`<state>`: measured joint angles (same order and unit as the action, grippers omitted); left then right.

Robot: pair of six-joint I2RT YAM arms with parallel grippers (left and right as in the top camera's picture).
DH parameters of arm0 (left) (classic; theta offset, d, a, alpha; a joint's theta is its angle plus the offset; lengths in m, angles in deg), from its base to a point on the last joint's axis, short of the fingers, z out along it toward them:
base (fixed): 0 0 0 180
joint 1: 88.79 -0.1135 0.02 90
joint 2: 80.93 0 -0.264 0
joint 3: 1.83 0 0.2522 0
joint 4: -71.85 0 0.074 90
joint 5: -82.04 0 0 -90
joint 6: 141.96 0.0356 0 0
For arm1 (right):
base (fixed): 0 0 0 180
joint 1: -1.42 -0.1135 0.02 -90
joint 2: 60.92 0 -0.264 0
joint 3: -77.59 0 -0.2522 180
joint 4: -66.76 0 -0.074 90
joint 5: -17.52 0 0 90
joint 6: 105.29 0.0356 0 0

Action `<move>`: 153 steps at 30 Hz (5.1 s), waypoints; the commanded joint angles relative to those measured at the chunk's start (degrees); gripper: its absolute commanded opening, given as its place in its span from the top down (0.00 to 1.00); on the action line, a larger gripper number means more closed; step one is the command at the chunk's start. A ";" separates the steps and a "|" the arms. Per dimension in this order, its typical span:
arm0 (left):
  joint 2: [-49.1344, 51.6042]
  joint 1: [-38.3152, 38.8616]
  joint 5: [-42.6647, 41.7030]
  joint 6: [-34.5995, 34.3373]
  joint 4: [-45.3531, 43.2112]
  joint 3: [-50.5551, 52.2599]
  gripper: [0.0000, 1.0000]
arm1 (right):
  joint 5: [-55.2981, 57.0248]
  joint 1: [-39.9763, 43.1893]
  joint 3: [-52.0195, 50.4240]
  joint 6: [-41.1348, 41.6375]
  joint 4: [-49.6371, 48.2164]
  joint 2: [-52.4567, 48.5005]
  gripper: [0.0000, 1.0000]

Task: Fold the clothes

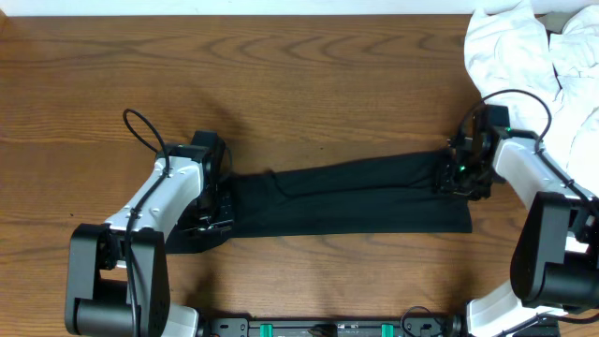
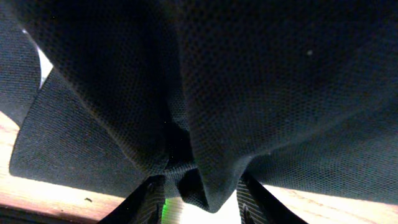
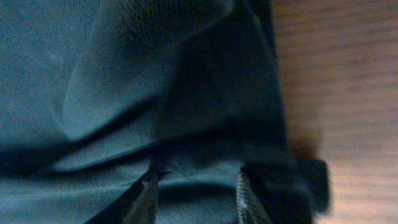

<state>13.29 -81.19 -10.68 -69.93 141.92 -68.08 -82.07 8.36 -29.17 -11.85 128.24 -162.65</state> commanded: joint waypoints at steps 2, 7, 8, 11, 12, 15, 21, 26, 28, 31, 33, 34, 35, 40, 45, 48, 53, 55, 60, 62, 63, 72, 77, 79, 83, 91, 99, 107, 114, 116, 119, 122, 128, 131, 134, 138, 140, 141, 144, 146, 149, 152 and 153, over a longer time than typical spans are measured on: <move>-0.59 -0.17 1.29 0.76 0.09 -0.35 0.59 | 1.25 3.50 6.99 0.37 3.23 1.25 0.57; -0.59 -0.17 1.29 0.76 -0.13 -0.35 0.48 | 0.44 7.96 9.03 2.08 3.28 1.77 0.36; -0.59 -0.17 1.29 0.76 -0.13 -0.35 0.46 | -0.11 8.72 8.79 2.03 3.28 1.60 0.33; -0.59 -0.17 1.27 0.72 -0.11 -0.35 0.38 | -2.84 9.97 7.10 0.07 3.23 1.51 0.30; -0.59 -0.17 1.25 0.72 -0.11 -0.35 0.36 | -4.39 10.08 6.36 -1.14 3.10 1.42 0.30; -0.63 -0.17 1.27 0.70 -0.09 -0.37 0.22 | -7.21 10.08 4.13 -3.23 2.25 1.31 0.29; -2.29 -0.17 1.27 0.22 -0.07 -0.96 0.04 | -7.39 9.88 -0.79 -3.30 -0.42 1.31 0.29; -6.12 -0.17 1.27 -0.17 -0.35 -1.16 0.03 | -7.41 9.90 -2.82 -3.26 -2.01 1.31 0.29; -7.72 -0.17 1.27 -0.15 -0.31 -1.16 0.03 | -7.43 9.88 -3.39 -3.23 -2.93 1.31 0.29; -9.49 -0.17 1.27 -0.15 -0.28 -1.16 0.03 | -8.57 9.86 -4.61 -3.08 -4.48 1.31 0.30; -10.16 -0.17 1.25 -0.15 -0.26 -1.16 0.03 | -9.60 9.86 -5.79 -3.06 -5.90 1.31 0.30; -10.36 -0.17 1.25 -0.15 -0.24 -1.16 0.03 | -9.97 9.86 -6.34 -3.08 -6.51 1.31 0.31; -10.43 -0.17 1.25 -0.15 -0.22 -1.16 0.03 | -10.27 9.86 -7.04 -3.06 -7.34 1.31 0.32; -10.43 -0.17 1.25 -0.15 -0.07 -1.16 0.03 | -12.11 9.86 -9.81 -3.08 -9.66 1.31 0.43; -10.43 -0.17 1.25 -0.15 0.00 -1.16 0.02 | -12.09 9.88 -10.10 -3.06 -9.66 1.31 0.71; -10.43 -0.17 1.25 -0.15 0.17 -1.16 0.03 | -12.04 9.90 -10.10 -2.25 -10.49 1.31 0.92; -10.43 -0.17 1.25 -0.13 0.13 -1.42 0.02 | -11.80 10.36 -8.20 1.97 -12.22 1.36 0.99; -10.43 -0.17 1.25 -0.13 0.15 -1.70 0.03 | -11.47 11.23 -6.05 3.48 -11.50 1.36 0.99; -10.75 -0.17 1.25 -0.13 0.31 -2.25 0.03 | -7.87 14.69 2.54 6.27 -4.61 1.40 0.99; -10.93 -0.17 1.27 -0.11 0.31 -2.25 0.02 | -6.14 16.20 7.26 6.25 -0.50 1.40 0.99; -10.93 -0.17 1.25 -0.11 0.26 -2.25 0.03 | -5.44 16.70 9.20 6.25 1.27 1.40 0.99; -10.93 -0.17 1.25 -0.13 0.09 -2.25 0.01 | -3.91 15.26 23.47 5.38 15.37 1.79 0.99; -10.93 -0.17 1.22 -0.13 -0.07 -2.25 0.02 | -3.93 8.31 25.09 5.29 18.95 2.64 0.99; -10.93 -0.17 1.22 -0.15 -0.07 -2.25 0.02 | -3.93 4.61 25.07 5.38 19.78 2.62 0.99; -10.93 -0.17 0.66 -0.13 -0.04 -2.25 0.02 | -3.02 -3.85 25.05 7.56 20.63 2.60 0.99; -10.93 -0.17 -0.94 -0.13 -0.07 -2.23 0.02 | 2.43 -19.10 25.05 13.88 20.22 1.55 0.99; -10.93 -0.17 -0.94 -0.13 -0.02 -2.23 0.02 | 5.11 -27.21 25.05 17.81 19.32 -1.95 0.99; -10.93 -0.17 -0.94 -0.13 0.17 -2.16 0.02 | 5.07 -31.34 25.05 18.91 18.80 -7.32 0.99; -10.93 -0.17 -0.94 -0.13 0.17 -2.12 0.02 | 5.01 -34.47 25.05 19.26 17.64 -9.20 0.83; -10.91 -0.17 -0.94 -0.13 0.17 -2.12 0.02 | 5.03 -35.52 25.05 19.23 16.98 -9.20 0.74; -10.91 -0.17 -0.94 -0.13 0.17 -2.12 0.02 | 5.05 -36.92 25.05 19.17 16.09 -9.20 0.69; -10.91 -0.17 -0.94 -0.13 0.17 -2.12 0.02 | 5.03 -37.79 25.05 16.90 15.39 -9.20 0.66; -10.91 -0.17 -0.94 -0.11 0.17 -2.12 0.02 | 5.79 -37.75 25.05 15.34 15.04 -9.20 0.67; -10.91 -0.17 -0.94 -0.13 0.17 -2.12 0.02 | 7.63 -37.13 25.05 15.37 14.86 -9.20 0.69; -10.91 -0.17 -0.94 -0.13 0.17 -2.12 0.02 | 10.47 -36.13 25.07 15.41 15.39 -9.11 0.77; -10.91 -0.17 -0.92 -0.11 0.17 -2.12 0.02 | 15.47 -33.83 25.14 17.66 17.42 -7.61 0.79; -10.91 -0.17 -0.92 -0.11 0.13 -2.12 0.02 | 17.16 -32.59 25.11 18.40 18.03 -6.29 0.80; -10.91 -0.17 -0.92 -0.11 0.11 -2.12 0.02 | 17.59 -31.74 25.14 18.45 18.23 -5.42 0.79; -10.91 -0.17 -0.92 -0.13 0.07 -2.12 0.02 | 17.97 -29.18 25.11 18.45 18.60 -2.99 0.78; -10.91 -0.17 -0.92 -0.13 -0.11 -2.12 0.02 | 16.76 -27.28 25.11 18.38 18.80 -2.01 0.76; -10.91 -0.17 -0.92 -0.13 -0.11 -2.12 0.02 | 15.08 -25.22 25.03 17.46 19.82 -2.10 0.73; -10.91 -0.17 -0.92 -0.13 -0.11 -2.12 0.02 | 15.17 -24.57 24.26 17.22 19.91 -2.47 0.73; -10.91 -0.17 -0.92 -0.13 -0.09 -2.12 0.02 | 15.15 -24.57 23.67 17.14 19.28 -2.47 0.72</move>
<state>3.28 -81.19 -11.66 -69.80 141.73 -69.00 -66.66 -16.38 -5.04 5.50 148.18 -165.32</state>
